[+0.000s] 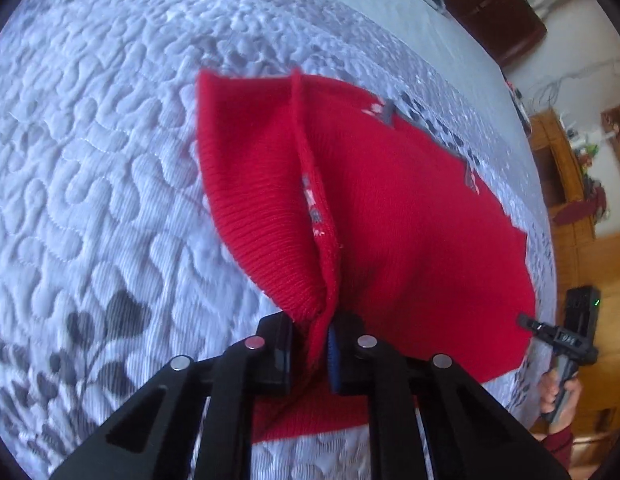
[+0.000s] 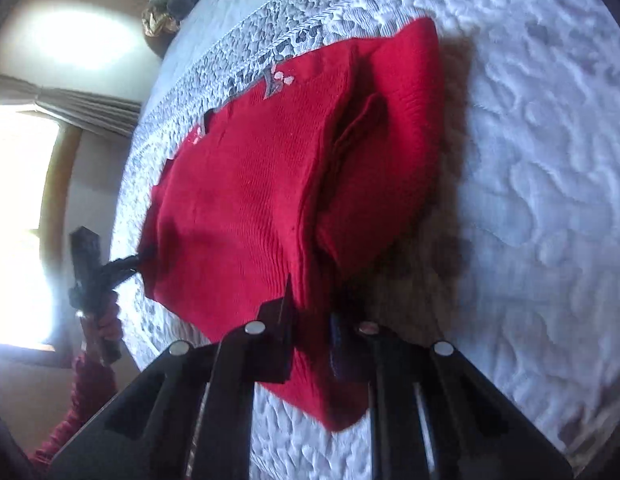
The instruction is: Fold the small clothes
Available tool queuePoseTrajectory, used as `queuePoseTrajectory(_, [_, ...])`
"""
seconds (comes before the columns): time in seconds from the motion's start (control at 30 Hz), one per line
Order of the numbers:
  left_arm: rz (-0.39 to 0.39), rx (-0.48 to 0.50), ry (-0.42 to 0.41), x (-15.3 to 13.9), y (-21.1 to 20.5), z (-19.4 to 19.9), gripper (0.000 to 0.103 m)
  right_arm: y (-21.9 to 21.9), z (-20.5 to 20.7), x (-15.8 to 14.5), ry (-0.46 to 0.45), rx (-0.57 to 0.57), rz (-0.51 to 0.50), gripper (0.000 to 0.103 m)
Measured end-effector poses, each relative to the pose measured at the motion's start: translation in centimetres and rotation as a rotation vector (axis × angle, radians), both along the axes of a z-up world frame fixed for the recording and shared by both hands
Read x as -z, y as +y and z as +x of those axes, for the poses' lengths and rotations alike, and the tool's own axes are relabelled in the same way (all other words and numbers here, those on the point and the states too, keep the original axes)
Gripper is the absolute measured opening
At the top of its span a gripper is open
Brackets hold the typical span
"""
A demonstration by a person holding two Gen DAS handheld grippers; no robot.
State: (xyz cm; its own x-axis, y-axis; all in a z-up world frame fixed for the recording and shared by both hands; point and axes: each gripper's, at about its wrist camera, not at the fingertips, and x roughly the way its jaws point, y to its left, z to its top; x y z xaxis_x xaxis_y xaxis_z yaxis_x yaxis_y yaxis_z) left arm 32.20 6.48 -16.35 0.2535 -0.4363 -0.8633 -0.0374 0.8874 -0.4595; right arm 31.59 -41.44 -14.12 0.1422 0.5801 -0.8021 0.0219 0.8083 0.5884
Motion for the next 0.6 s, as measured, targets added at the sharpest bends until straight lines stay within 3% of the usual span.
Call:
queuePoseTrajectory(0.1, [0.050,0.044,-0.020,-2.1,-1.4,-2.0,0.012,0.1,-2.1,-2.6,-0.023,-0.037,-0.080,0.011])
queuePoseTrajectory(0.27, [0.090,0.093,-0.019,-4.0,-2.9,-6.7,0.012,-1.0,-6.9,-4.6,-0.013,-0.030,-0.125,0.010])
queuePoseTrajectory(0.4, [0.118,0.109,0.007,-3.6,-3.4,-10.5,0.013,-1.8,-12.2,-4.7,0.012,-0.027,-0.155,0.003])
queuePoseTrajectory(0.53, [0.110,0.116,0.039,-2.8,-3.1,-14.5,0.012,-2.0,-17.8,-4.2,0.035,-0.035,-0.118,0.000])
queuePoseTrajectory(0.6, [0.130,0.110,0.020,-2.6,-2.5,-15.7,0.012,-2.1,-19.4,-4.0,0.034,-0.032,-0.137,0.004])
